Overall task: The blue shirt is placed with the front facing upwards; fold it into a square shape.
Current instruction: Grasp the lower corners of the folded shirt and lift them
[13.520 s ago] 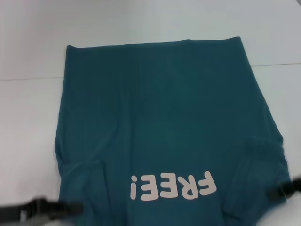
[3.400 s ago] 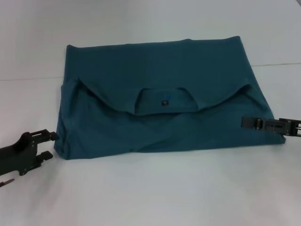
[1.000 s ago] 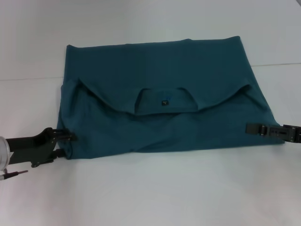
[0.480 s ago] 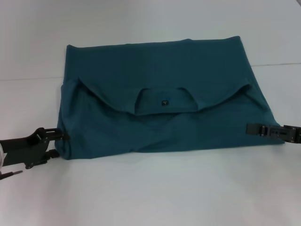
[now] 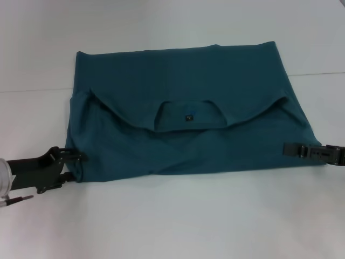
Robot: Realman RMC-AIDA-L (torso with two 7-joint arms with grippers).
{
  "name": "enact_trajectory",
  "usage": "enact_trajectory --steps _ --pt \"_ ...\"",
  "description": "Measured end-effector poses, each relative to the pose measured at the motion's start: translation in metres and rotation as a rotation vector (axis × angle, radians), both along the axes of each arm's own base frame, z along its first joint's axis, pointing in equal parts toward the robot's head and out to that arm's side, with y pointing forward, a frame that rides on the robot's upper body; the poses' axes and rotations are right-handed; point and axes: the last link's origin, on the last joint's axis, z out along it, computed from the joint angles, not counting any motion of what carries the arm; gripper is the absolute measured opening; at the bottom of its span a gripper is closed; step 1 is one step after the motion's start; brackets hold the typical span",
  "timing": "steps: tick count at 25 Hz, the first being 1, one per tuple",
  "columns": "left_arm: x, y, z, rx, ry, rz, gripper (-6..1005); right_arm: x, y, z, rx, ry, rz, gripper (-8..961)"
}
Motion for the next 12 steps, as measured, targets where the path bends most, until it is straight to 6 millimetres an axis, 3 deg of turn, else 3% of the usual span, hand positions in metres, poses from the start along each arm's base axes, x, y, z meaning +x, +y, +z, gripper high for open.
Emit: enact_trajectory --steps 12 --pt "0.0053 0.0064 -0.0016 -0.001 0.014 -0.012 626 0.0026 -0.0025 0.0008 0.003 -0.002 -0.004 746"
